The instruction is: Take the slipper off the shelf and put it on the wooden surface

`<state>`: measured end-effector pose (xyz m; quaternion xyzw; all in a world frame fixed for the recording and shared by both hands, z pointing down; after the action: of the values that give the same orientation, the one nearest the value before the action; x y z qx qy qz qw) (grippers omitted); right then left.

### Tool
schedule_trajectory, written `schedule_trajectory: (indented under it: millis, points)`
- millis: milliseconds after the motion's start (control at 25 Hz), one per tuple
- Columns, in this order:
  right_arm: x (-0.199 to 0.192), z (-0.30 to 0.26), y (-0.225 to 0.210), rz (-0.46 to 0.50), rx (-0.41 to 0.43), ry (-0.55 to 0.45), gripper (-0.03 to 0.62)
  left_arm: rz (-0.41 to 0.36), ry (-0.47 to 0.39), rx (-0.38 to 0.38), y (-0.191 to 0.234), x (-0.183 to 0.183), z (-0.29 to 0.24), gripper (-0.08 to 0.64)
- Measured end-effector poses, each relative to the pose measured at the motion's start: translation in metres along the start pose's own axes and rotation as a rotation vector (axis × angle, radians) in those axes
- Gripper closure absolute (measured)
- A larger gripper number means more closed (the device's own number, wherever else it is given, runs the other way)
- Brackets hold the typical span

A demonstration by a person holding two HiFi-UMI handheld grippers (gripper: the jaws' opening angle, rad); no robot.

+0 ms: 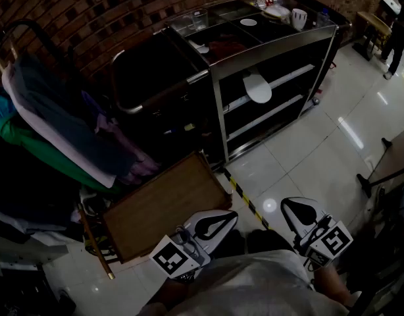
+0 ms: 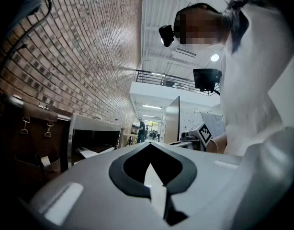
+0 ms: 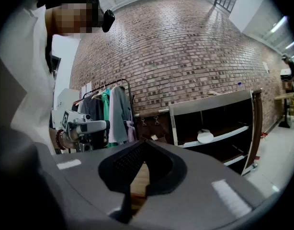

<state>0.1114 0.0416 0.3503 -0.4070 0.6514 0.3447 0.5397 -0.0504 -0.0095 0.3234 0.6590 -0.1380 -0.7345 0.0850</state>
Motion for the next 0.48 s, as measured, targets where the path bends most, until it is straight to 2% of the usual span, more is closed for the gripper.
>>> schedule_trajectory:
  millis: [120,280,480]
  points:
    - [0.003,-0.022,-0.022,-0.003,-0.012,-0.035,0.588,0.000,0.047,0.007,0.026,-0.006,-0.011,0.560]
    - [0.006,-0.041,-0.053,0.047,-0.009,-0.073,0.588,0.009,0.026,-0.018,0.052,0.000,-0.041,0.560]
    - [0.003,-0.065,-0.096,0.045,0.001,-0.083,0.588,-0.020,0.059,-0.005,0.092,0.005,-0.082,0.560]
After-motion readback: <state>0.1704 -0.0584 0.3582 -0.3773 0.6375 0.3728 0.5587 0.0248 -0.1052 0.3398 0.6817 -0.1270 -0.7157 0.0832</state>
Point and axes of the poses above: the fingertips, and each gripper's own axes: z backward along the fingers, y to its left, x out of its top, the point moved 4 cm from there along z, backward along the fingers, and after that the axes turned 10 degrees about z, right-handed, at the moved point
